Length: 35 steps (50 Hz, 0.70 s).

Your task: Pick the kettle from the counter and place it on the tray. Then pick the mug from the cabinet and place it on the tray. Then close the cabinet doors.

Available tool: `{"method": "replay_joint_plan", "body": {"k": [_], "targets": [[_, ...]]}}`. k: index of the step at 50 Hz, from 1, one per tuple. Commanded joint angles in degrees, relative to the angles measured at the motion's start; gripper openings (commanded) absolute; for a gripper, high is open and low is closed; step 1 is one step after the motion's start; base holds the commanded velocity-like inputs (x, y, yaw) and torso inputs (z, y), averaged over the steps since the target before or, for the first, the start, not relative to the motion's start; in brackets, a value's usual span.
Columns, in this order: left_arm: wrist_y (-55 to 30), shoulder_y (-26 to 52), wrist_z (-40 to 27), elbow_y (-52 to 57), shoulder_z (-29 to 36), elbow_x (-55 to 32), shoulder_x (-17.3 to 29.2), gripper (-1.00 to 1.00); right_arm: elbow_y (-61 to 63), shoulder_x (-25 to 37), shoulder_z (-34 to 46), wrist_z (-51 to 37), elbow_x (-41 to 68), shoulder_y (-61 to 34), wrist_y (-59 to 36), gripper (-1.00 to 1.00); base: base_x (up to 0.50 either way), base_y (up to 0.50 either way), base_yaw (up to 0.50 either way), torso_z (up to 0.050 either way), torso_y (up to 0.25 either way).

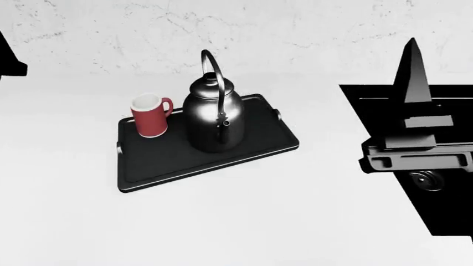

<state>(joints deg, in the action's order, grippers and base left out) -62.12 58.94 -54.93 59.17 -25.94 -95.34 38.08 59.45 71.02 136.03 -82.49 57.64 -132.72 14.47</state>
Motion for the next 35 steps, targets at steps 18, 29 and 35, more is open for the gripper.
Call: {"method": "replay_joint_plan", "body": {"k": [18,29,35], "targets": [[1.47,16.77,-11.61,-0.6,-3.61,-14.75,3.74,1.0,0.54,1.58,-0.03,0.93,1.06,-2.17,0.51,1.0,0.0,0.0,0.0,0.0,0.0],[2.0,19.92,-12.56,-1.39,-1.63,-15.4,4.66,1.0,0.54,1.11,-0.31,0.89,1.35,-2.18,0.41,1.0,0.0,0.0,0.0,0.0,0.0],[1.61,19.36,-12.2,-1.47,-1.59,-15.11,4.0,1.0,0.54,0.7,-1.74,-0.47,2.2,-2.18,-2.48,1.0,0.0,0.3,0.0,0.0,0.0]]}}
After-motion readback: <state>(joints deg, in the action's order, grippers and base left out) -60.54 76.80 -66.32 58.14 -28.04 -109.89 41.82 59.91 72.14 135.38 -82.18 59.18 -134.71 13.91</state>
